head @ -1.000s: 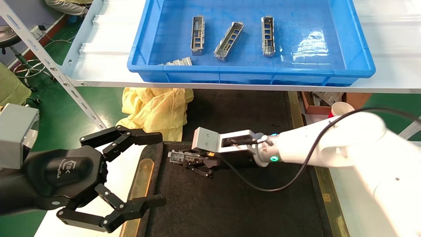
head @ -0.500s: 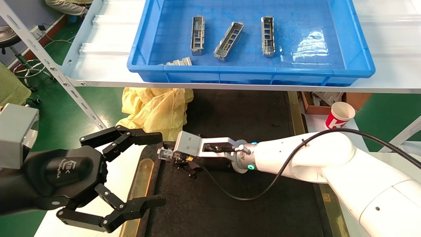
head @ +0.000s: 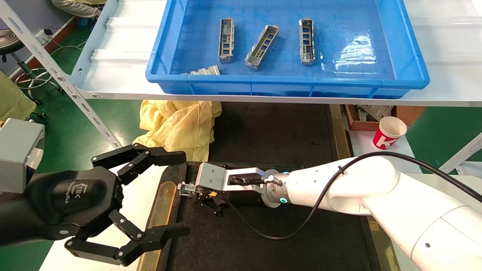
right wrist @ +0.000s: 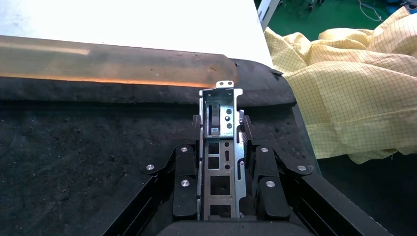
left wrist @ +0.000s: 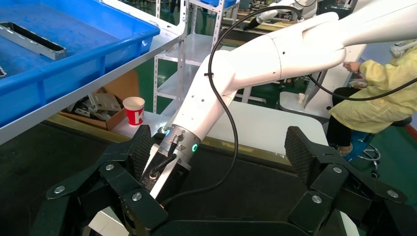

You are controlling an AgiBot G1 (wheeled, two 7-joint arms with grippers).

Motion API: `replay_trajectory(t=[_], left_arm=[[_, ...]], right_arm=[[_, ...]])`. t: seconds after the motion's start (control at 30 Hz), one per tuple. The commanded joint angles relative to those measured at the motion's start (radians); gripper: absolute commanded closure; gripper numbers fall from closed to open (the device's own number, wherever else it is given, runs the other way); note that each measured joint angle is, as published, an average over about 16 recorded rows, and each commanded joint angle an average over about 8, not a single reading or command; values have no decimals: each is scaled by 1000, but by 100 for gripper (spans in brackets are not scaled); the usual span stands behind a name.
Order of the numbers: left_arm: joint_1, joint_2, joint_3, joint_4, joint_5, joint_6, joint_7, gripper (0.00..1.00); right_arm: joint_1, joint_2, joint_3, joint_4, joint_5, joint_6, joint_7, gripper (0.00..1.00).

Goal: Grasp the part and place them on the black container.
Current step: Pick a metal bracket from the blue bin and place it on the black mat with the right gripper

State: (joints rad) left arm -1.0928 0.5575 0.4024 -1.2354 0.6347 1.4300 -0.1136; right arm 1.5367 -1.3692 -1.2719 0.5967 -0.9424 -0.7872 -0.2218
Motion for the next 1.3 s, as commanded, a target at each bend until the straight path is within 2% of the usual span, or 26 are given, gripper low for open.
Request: replay_trajectory(t=[0.03,0.57,0.6,0.8,0.83,0.87,1.3], left_arm=[[0,0,0,0,0,0,0,0],[0,0,0,0,0,0,0,0],[0,0,0,0,0,0,0,0],[0,0,0,0,0,0,0,0],[0,0,0,0,0,0,0,0],[0,0,0,0,0,0,0,0],[0,0,0,0,0,0,0,0]], right_arm=[[2,0,-15,0,9,4,-1,100],[9,1,-88,-8,82,10,-16,99],[10,1,-92,-7,85,10,-17,93],[14,1,-117,-4,102,10,-23,18],[15,0,-121,-4,105,11,-24,6],[16,0,-125,-3,107,11,-25,0],[31,1,-162,2,138,17,-47,0]])
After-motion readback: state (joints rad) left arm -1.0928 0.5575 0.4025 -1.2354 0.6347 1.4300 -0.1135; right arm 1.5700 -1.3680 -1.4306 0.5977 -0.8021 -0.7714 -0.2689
